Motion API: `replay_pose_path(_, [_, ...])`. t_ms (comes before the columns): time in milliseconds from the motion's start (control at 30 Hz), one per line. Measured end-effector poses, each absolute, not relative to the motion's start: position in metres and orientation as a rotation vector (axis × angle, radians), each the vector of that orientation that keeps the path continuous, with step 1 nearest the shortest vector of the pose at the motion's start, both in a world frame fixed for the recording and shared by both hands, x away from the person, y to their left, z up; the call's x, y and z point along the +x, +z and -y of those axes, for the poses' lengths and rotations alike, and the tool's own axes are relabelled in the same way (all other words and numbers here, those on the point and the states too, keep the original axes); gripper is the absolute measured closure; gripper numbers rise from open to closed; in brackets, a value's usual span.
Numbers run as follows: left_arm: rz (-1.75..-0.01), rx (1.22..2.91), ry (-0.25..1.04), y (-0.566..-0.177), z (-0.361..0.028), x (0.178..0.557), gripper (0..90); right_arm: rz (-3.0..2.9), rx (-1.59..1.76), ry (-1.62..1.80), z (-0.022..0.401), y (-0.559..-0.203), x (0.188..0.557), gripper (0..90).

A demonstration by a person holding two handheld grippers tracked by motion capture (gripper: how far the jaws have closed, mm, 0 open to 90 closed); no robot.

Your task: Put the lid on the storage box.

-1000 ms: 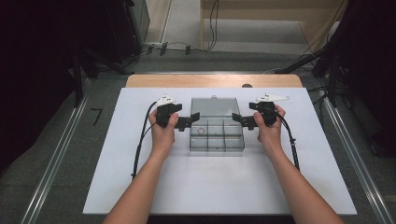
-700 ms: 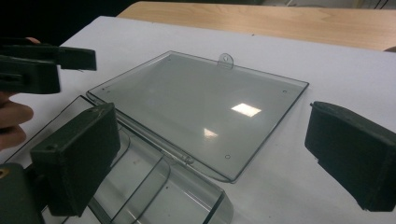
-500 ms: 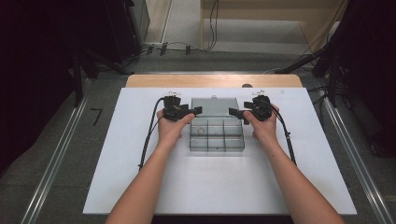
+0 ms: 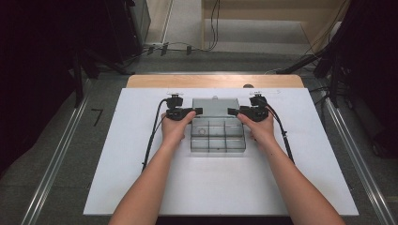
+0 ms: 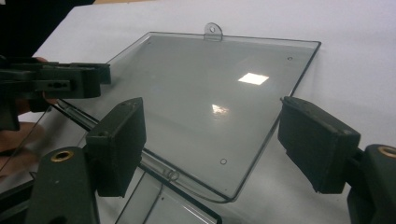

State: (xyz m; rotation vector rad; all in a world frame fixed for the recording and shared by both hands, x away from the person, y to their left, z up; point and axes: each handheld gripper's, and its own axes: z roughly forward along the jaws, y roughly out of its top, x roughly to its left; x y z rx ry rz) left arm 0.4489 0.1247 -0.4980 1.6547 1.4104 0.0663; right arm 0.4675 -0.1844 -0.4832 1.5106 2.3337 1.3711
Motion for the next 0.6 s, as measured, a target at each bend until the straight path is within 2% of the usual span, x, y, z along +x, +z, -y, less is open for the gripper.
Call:
replay_pose_path(267, [-1.422,1.642,0.05,-0.499,-0.125,0.449,41.9,-2.334,1.588,1.331,0.186,-0.49,0.472,32.2])
replay_pose_path(500, [-1.442,1.627,0.035,-0.499,-0.125,0.449,43.3,-2.34,1.656,1.375,0.189,-0.494,0.475,34.9])
replay_pose_path(600, [-1.433,1.614,0.014,-0.498,-0.125,0.449,47.1,-2.348,1.662,1.401,0.189,-0.494,0.475,38.1])
